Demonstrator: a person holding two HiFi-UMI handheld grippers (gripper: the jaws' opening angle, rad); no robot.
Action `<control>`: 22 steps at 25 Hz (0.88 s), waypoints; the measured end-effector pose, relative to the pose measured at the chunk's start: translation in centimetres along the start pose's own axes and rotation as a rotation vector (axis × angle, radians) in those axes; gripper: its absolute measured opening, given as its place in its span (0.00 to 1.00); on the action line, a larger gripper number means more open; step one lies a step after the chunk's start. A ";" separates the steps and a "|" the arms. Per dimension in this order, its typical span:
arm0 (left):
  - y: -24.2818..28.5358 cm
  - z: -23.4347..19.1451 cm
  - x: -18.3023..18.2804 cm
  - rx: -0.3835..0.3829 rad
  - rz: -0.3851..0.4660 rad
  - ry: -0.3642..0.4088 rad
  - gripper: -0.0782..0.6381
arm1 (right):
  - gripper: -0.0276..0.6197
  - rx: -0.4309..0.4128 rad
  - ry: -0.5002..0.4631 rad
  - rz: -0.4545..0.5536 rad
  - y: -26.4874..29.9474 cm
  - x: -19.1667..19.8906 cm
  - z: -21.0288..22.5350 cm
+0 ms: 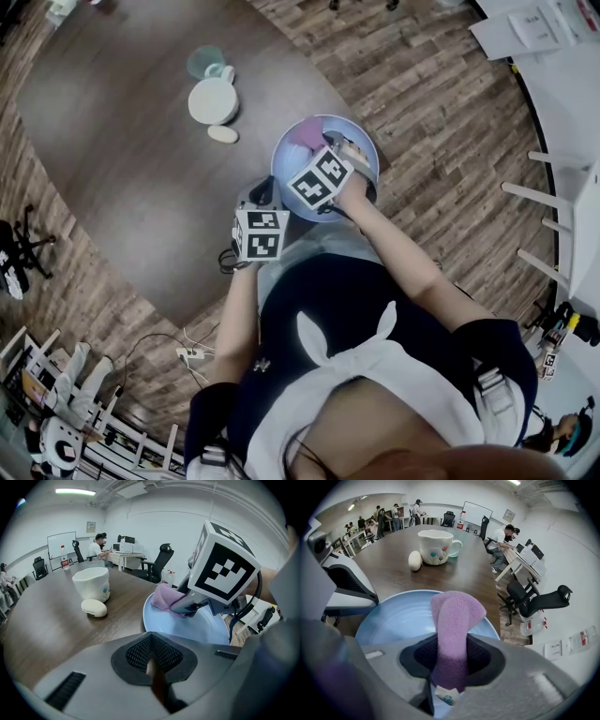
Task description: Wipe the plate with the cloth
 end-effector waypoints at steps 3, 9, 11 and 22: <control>-0.1 0.0 -0.2 0.001 0.007 0.006 0.12 | 0.26 -0.014 -0.012 0.003 -0.1 -0.3 -0.4; 0.0 -0.1 0.1 0.004 0.016 -0.009 0.12 | 0.26 -0.055 -0.022 0.018 -0.3 -0.5 -1.4; 0.0 -0.1 0.1 0.008 0.012 -0.017 0.12 | 0.26 -0.070 -0.020 0.024 -0.3 -0.5 -1.5; -0.4 -0.3 -0.3 0.027 0.018 -0.053 0.12 | 0.26 -0.135 -0.028 0.034 -0.6 -0.6 -2.3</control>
Point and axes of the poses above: the fingertips, and each gripper's own axes: y forward along the fingers, z to its right, x out of its underside, the point moved 10 cm from there along -y, backward along the fingers, and after that the axes turned 4 degrees about -z, right-handed, at the moved point
